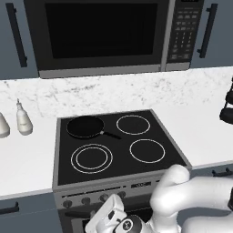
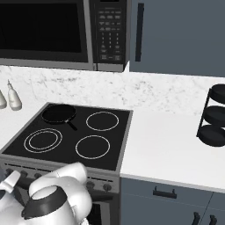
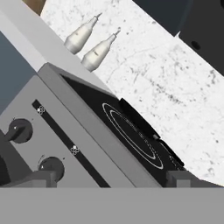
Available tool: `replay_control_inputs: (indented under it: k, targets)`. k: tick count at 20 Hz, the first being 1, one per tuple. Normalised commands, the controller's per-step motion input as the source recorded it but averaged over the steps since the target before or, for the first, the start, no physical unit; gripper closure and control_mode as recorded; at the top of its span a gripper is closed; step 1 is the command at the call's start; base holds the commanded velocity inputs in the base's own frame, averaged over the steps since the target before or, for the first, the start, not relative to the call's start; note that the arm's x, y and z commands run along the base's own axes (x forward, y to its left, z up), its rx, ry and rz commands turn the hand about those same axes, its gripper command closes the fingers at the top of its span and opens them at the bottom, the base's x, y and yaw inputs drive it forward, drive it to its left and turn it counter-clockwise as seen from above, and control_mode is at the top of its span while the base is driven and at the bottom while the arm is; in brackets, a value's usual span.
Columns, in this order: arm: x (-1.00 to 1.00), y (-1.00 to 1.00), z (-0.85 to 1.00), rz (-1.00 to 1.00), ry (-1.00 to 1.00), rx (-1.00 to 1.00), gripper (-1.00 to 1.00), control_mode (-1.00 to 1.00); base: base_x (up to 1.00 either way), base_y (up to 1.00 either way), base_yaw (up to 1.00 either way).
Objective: Turn off the rear left burner of the stove.
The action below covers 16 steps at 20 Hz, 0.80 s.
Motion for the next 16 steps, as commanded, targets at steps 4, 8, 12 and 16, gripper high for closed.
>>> replay_control_inputs:
  k: [4, 8, 12, 16]
  targets:
    - [0.37, 0.11, -0.18, 0.00, -0.05, 0.00, -1.00, -1.00, 0.00, 0.00, 0.00]
    - [0.14, 0.08, -0.16, 0.00, -0.05, 0.00, -1.00, -1.00, 0.00, 0.00, 0.00]
    - [0.00, 0.17, -0.41, 0.00, -0.06, 0.00, -1.00, -1.00, 0.00, 0.00, 0.00]
    - [0.00, 0.18, -0.19, 0.00, -0.09, 0.00, -1.00, -1.00, 0.00, 0.00, 0.00]
